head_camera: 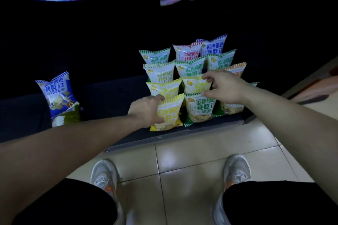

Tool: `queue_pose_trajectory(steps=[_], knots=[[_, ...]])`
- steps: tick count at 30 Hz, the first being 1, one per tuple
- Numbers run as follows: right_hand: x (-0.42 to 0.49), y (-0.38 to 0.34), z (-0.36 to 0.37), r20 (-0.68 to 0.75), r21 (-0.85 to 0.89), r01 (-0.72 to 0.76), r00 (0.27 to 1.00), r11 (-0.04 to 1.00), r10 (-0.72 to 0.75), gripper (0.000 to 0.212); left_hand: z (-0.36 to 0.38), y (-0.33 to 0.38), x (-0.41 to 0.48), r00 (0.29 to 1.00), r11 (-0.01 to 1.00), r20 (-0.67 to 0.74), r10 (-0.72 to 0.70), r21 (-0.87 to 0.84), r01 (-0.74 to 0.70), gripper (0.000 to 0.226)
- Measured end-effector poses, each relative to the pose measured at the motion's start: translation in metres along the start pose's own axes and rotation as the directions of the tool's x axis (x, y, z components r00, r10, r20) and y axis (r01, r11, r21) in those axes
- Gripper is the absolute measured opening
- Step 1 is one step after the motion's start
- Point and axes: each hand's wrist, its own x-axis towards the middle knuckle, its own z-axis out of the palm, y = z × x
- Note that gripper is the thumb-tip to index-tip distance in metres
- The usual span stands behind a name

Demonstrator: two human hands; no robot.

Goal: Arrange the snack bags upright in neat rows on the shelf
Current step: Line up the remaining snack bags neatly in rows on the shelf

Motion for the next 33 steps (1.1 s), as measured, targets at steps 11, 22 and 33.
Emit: queue_pose_trajectory(steps=[11, 22, 33], knots=[[0.014, -0.009, 0.006, 0.038, -0.035, 0.022, 0.999, 0.999, -0.021, 0.064, 0.021, 0.003, 0.007, 0.992, 0.995, 0.121, -0.026, -0.096, 0.038, 0.085], [0.013, -0.04, 0.007, 0.094, -0.112, 0.005, 0.996, 0.994, 0.006, 0.065, -0.029, -0.007, -0.005, 0.988, 0.988, 0.142, -0.068, -0.127, 0.086, 0.097], [0.006, -0.151, 0.021, 0.089, -0.161, 0.092, 0.993, 0.983, -0.078, 0.064, -0.101, -0.102, -0.144, 0.942, 0.915, 0.126, -0.311, -0.228, 0.332, 0.087]])
